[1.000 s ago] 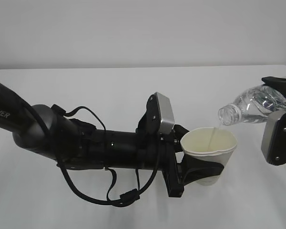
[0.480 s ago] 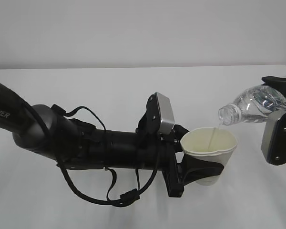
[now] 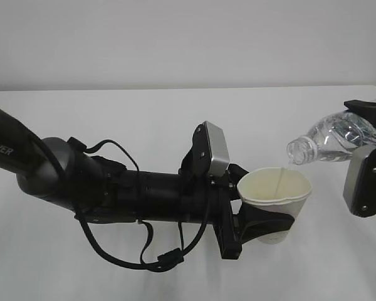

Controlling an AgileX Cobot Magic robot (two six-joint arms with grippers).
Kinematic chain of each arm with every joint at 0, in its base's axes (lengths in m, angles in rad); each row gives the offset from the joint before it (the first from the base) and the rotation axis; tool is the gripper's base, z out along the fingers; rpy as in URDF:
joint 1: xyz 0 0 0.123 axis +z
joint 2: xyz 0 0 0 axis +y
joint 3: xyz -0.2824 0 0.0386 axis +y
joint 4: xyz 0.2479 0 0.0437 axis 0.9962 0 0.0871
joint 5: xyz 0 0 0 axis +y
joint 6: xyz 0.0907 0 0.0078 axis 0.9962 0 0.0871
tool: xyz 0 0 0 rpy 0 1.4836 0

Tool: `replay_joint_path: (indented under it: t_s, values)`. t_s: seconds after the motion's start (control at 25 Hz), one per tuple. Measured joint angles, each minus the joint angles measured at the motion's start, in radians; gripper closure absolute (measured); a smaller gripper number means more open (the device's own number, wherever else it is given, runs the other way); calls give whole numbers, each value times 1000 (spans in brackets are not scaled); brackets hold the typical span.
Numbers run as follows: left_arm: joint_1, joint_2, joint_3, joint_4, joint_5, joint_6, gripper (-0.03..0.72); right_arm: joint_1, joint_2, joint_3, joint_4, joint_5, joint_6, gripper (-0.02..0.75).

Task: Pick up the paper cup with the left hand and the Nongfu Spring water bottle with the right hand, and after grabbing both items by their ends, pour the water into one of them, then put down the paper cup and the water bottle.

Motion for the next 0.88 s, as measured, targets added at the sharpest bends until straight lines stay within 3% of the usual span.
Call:
replay_joint_path:
  t_s: [0.88]
  values:
    - [0,0,0,0,0,0,268,0,0,0,0,-2,-15,343]
